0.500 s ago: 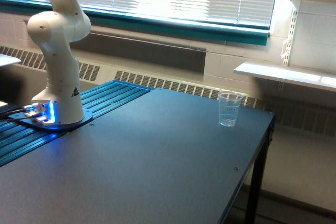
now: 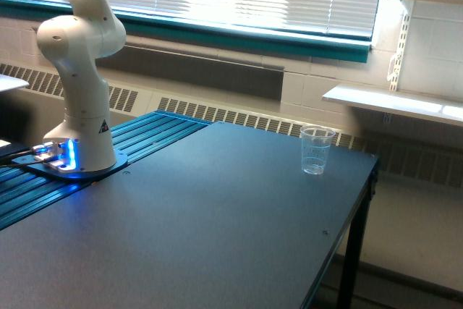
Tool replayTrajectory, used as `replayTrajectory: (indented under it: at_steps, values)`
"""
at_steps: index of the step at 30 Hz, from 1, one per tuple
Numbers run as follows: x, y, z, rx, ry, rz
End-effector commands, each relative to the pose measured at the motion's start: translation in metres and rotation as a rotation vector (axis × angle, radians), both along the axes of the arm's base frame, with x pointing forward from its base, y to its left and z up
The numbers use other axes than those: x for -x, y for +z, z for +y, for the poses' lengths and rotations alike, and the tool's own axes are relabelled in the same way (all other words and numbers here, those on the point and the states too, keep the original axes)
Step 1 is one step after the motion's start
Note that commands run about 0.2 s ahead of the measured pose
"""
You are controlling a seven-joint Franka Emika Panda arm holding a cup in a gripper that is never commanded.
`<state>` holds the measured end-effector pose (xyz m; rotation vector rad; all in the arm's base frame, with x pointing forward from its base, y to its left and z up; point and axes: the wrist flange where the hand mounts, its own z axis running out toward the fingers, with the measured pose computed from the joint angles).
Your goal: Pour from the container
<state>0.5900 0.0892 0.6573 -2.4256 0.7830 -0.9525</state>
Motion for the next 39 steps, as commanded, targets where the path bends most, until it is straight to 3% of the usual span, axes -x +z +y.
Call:
replayTrajectory:
  at_steps: [1,15,31,39]
  values:
    - [0.012,0.007,0.013,0.025,0.045,-0.023]
    - [0.045,-0.019,0.051,0.079,0.151,-0.013]
    - [0.092,-0.075,0.089,0.137,0.246,0.034]
    - [0.113,-0.108,0.097,0.171,0.269,0.079]
